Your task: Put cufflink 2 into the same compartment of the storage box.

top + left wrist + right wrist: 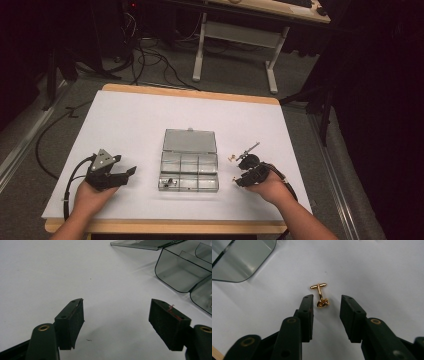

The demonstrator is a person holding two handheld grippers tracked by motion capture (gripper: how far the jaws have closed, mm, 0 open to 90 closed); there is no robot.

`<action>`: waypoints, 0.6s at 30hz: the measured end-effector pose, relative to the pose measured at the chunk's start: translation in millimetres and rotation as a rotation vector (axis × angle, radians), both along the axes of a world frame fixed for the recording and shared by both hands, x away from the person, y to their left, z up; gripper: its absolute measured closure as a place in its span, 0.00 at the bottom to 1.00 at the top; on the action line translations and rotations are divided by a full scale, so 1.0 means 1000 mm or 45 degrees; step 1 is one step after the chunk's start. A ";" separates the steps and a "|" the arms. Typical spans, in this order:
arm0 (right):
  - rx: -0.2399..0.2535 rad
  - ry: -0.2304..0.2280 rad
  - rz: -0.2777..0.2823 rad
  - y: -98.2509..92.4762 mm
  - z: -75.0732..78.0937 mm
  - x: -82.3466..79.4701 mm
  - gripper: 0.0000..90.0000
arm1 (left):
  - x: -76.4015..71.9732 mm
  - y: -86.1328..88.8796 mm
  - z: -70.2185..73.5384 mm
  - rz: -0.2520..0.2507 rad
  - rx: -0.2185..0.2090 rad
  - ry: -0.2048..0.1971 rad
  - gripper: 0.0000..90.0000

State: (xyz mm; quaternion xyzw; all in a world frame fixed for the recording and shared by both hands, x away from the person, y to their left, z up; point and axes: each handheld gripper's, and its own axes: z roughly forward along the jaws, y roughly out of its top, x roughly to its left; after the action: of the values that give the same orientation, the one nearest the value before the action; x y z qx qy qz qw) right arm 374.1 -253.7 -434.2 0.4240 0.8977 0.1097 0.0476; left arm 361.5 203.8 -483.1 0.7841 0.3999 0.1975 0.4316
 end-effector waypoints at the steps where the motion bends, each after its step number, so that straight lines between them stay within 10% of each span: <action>1: 0.000 0.008 -0.009 0.002 -0.001 0.000 0.74 | 0.000 0.000 0.000 0.000 0.000 0.000 0.32; 18: -0.021 0.057 0.045 0.011 0.000 0.007 0.87 | 0.000 0.000 0.000 -0.003 0.002 0.001 0.32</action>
State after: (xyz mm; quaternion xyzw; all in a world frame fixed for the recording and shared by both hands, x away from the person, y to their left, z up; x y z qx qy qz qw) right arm 380.8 -242.5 -433.7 0.4101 0.9068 0.0936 0.0290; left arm 361.6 203.5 -483.2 0.7850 0.3991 0.1969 0.4310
